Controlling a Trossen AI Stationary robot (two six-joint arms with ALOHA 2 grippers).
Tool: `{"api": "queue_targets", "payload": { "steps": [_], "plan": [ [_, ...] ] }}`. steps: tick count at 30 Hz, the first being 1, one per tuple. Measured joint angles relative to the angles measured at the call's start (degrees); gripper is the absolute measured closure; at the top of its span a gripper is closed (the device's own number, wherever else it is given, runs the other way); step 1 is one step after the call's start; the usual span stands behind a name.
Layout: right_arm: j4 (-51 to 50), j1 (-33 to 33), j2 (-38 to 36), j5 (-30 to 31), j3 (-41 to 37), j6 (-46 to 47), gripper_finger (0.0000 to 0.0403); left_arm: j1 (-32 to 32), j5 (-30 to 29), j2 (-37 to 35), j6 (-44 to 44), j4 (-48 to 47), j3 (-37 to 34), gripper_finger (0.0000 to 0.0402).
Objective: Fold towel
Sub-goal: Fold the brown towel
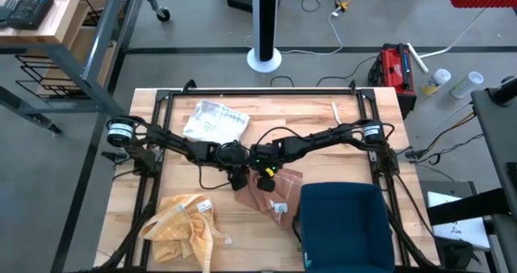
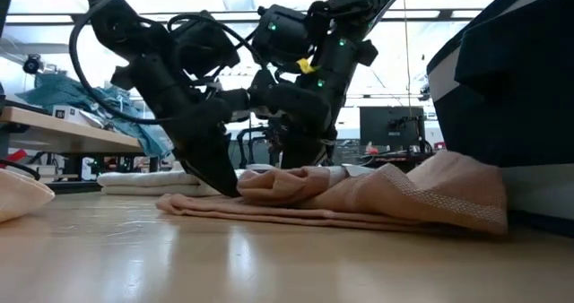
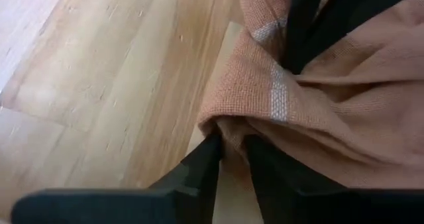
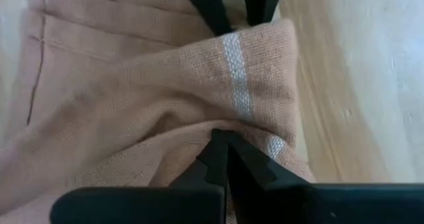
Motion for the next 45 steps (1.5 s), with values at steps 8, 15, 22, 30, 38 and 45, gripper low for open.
{"api": "queue_targets", "payload": {
  "steps": [8,15,22,30,38,45],
  "plan": [
    [2.5,0.8,-2.0,3.0,0.1,-1.1,0.0403,-0.1,-3.1,-6.6,2.2,-1.2,-2.0,0.0392],
    [2.1,2.2,-7.1,4.5,0.0,-2.9,0.0403,-0.5,-7.6,-17.3,2.7,-5.7,-3.1,0.0400],
    [1.8,3.5,-14.5,5.6,-0.4,-6.4,0.0403,-0.6,-10.9,-28.0,2.3,-6.8,-3.1,0.0401],
    [2.9,3.8,-23.0,6.4,-2.0,-9.8,0.0403,-0.5,-17.4,-39.7,4.2,-6.6,-2.5,0.0401],
    [7.8,4.1,-30.7,11.8,-8.2,-12.1,0.0403,-0.5,-22.5,-43.2,10.2,-7.2,2.4,0.0401],
    [9.2,4.2,-33.1,13.6,-9.2,-13.6,0.0403,-0.5,-22.3,-39.2,17.9,-12.2,12.5,0.0401]
  ]
}}
